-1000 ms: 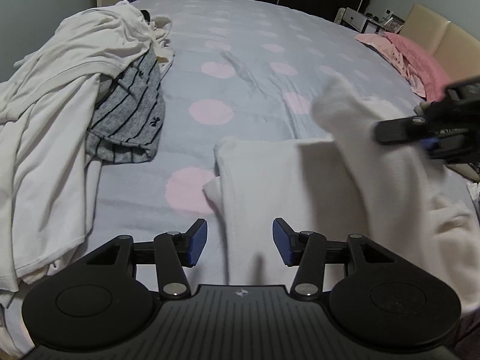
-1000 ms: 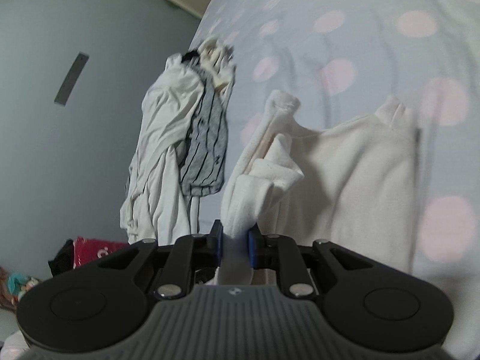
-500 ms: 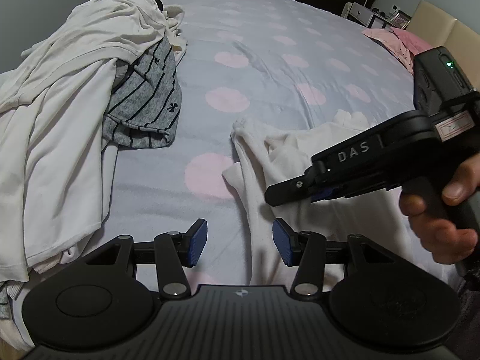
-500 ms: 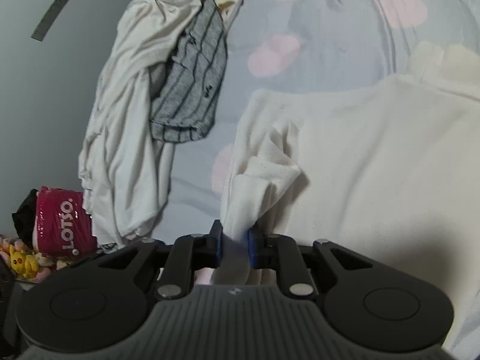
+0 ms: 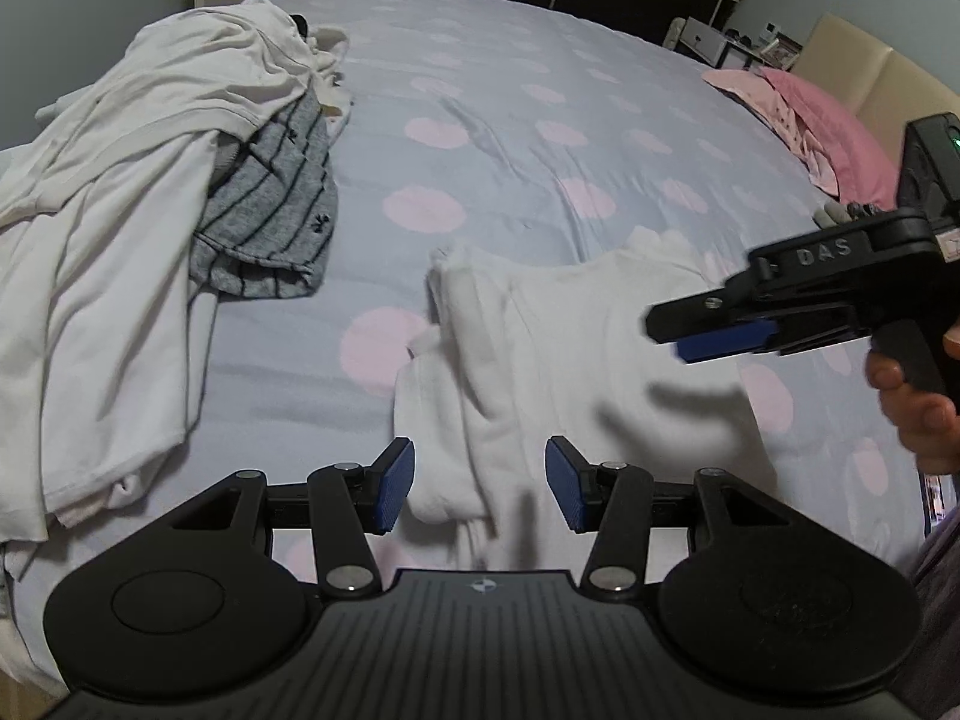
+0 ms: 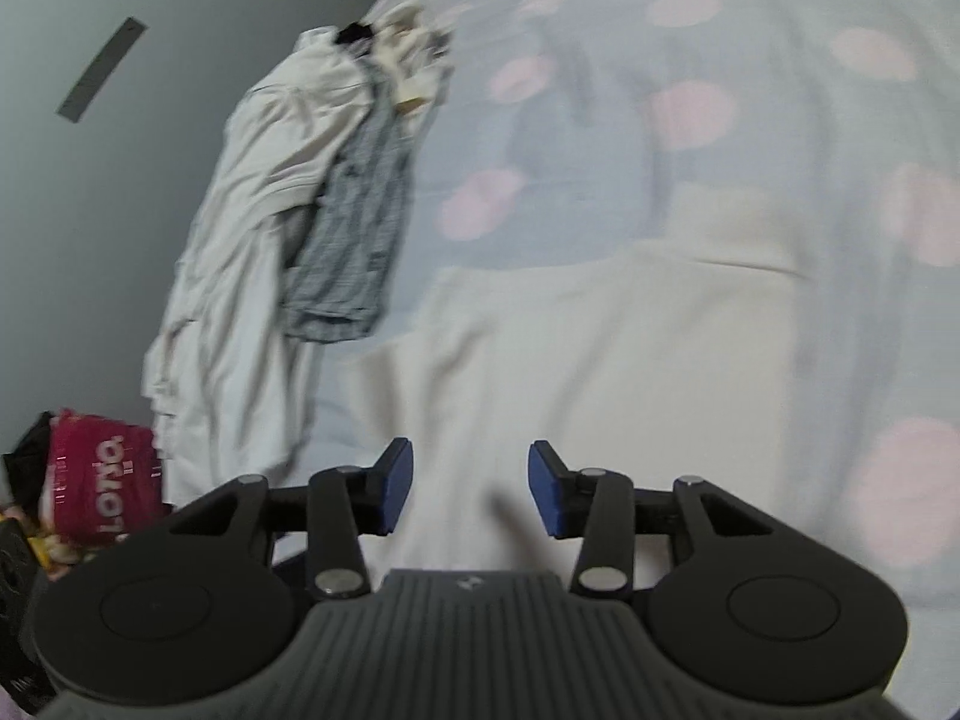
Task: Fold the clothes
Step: 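Lay the sleeve along the shirt and open the right gripper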
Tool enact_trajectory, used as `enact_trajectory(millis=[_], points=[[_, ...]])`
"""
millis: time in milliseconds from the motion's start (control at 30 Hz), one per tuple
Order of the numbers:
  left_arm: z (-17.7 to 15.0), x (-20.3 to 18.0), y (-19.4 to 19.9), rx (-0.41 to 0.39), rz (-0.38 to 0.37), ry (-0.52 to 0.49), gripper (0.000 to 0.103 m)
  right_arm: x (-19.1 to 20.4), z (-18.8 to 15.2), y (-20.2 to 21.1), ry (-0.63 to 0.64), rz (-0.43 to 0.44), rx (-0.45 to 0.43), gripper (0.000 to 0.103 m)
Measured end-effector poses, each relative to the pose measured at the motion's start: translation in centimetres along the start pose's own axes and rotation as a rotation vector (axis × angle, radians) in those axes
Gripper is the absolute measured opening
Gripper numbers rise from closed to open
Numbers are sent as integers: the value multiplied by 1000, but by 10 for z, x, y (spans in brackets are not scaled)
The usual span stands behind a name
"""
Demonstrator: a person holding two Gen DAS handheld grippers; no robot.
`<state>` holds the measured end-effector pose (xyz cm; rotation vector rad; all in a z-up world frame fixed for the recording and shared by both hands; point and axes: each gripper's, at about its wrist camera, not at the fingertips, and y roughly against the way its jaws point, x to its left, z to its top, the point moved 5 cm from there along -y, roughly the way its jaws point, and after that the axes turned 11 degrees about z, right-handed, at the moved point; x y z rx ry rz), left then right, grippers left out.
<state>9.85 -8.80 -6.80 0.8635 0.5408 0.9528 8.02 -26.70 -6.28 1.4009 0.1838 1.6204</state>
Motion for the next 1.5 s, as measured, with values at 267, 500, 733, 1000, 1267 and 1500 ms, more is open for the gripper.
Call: enact_trajectory(millis=[267, 500, 733, 1000, 1267, 1500], points=[[-36, -8, -18, 117, -3, -20, 48, -47, -56, 40, -14, -120, 19, 53], [-64, -7, -40, 213, -45, 5, 48, -74, -121, 48, -68, -78, 43, 53], [-71, -7, -50, 228, -44, 11, 41, -84, -161, 40, -116, -29, -5, 43], [-63, -11, -23, 208, -70, 6, 10, -67, -161, 62, -103, 22, -48, 14], [-80, -35, 16, 266, -131, -68, 9, -54, -173, 81, -48, -11, 37, 14], [-107, -43, -2, 348, -67, -118, 12, -62, -200, 81, -31, -49, 138, 14]])
